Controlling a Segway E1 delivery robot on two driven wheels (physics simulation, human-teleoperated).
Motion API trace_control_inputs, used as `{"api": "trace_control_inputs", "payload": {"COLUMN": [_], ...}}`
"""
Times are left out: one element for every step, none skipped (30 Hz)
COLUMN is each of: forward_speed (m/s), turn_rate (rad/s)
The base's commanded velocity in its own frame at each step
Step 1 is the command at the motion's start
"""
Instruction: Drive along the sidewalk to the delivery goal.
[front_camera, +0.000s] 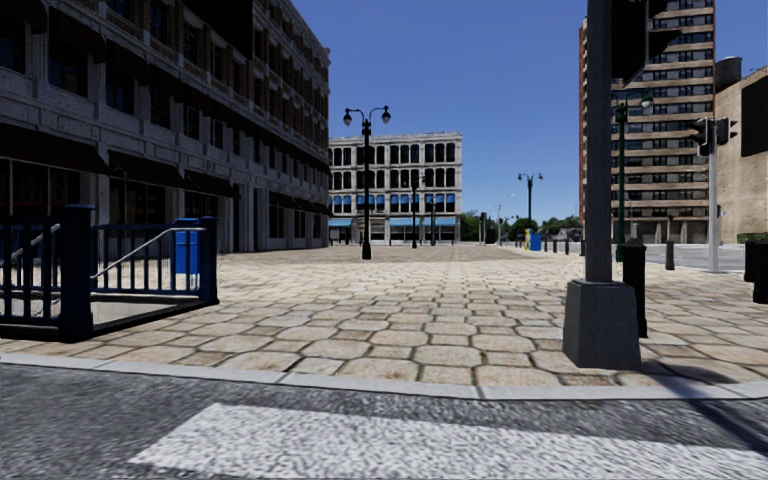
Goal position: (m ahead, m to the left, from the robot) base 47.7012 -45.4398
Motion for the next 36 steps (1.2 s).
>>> {"api": "trace_control_inputs", "payload": {"forward_speed": [1.58, 1.58, 1.57, 1.57, 1.57, 1.57, 1.57, 1.57, 1.57, 1.57, 1.57, 1.57, 1.57, 1.57, 1.57, 1.57, 1.57, 1.57, 1.57, 1.57, 1.57, 1.57, 1.57, 1.57, 1.57, 1.57, 1.57, 1.57, 1.57, 1.57, 1.57, 1.57, 1.57, 1.57, 1.57, 1.57], "turn_rate": [0.12, 0.11, 0.1, 0.09, 0.08, 0.08, 0.08, 0.07, 0.07, 0.06, 0.06, 0.06, 0.06, 0.06, 0.05, 0.02, 0.0, 0.0, 0.0, 0.0, 0.0, 0.0, 0.0, 0.0, 0.0, 0.0, 0.0, 0.0, 0.0, 0.0, 0.0, 0.0, 0.0, 0.0, 0.0, 0.0]}}
